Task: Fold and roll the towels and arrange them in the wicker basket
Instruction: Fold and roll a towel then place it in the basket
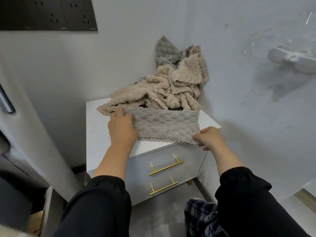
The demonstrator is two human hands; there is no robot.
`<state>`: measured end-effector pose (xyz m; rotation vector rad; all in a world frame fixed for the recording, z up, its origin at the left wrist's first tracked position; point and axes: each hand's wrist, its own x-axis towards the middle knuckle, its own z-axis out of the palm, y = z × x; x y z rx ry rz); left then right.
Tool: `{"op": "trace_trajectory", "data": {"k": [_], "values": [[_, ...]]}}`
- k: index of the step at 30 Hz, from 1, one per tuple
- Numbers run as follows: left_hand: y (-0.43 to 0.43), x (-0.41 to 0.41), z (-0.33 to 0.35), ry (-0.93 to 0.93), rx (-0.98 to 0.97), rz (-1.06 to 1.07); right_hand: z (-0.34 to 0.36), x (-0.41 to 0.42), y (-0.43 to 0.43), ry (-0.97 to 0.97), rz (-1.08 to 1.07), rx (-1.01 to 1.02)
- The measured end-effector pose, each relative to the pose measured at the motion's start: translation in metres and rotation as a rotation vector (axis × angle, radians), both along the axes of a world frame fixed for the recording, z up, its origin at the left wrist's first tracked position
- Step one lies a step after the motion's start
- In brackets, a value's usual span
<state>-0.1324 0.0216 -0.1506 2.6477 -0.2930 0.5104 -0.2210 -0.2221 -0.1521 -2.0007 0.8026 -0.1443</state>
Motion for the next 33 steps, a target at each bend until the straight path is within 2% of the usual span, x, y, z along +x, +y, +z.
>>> {"op": "trace_trajectory", "data": {"k": [2, 4, 6, 9, 12, 14, 17, 20, 22, 24, 27, 30, 33], "values": [[-0.010, -0.001, -0.003, 0.019, -0.004, -0.218, 0.002, -0.001, -0.001, 0.040, 0.013, 0.014], [-0.018, -0.003, -0.010, 0.156, 0.081, -0.357, 0.004, -0.001, -0.003, 0.074, -0.001, 0.013], [-0.023, -0.003, -0.020, 0.267, 0.260, -0.374, 0.004, -0.003, -0.005, 0.126, 0.010, 0.024], [-0.025, -0.005, -0.022, 0.268, 0.402, -0.340, 0.001, -0.005, -0.003, 0.156, 0.072, 0.145], [-0.028, -0.010, -0.013, 0.199, 0.415, -0.332, 0.001, -0.002, 0.000, -0.019, 0.029, 0.269], [-0.031, -0.013, -0.002, 0.212, 0.310, -0.360, 0.005, 0.000, -0.001, -0.189, -0.064, 0.328], [-0.034, -0.019, 0.018, 0.338, 0.058, -0.413, 0.014, 0.000, 0.001, -0.411, -0.169, 0.531], [-0.038, -0.032, 0.031, 0.428, -0.106, -0.472, 0.026, -0.002, 0.006, -0.542, -0.102, 0.746], [-0.039, -0.035, 0.035, 0.367, -0.256, -0.424, 0.033, -0.004, 0.009, -0.586, 0.010, 0.831], [-0.041, -0.034, 0.040, 0.355, -0.446, -0.407, 0.040, -0.007, 0.012, -0.603, 0.112, 0.861], [-0.042, -0.031, 0.039, 0.543, -0.660, -0.477, 0.044, -0.009, 0.017, -0.613, 0.218, 0.851], [-0.041, -0.028, 0.035, 0.710, -0.766, -0.547, 0.045, -0.009, 0.017, -0.634, 0.279, 0.855], [-0.043, -0.025, 0.031, 0.733, -0.892, -0.560, 0.043, -0.008, 0.016, -0.604, 0.289, 0.769]]}}
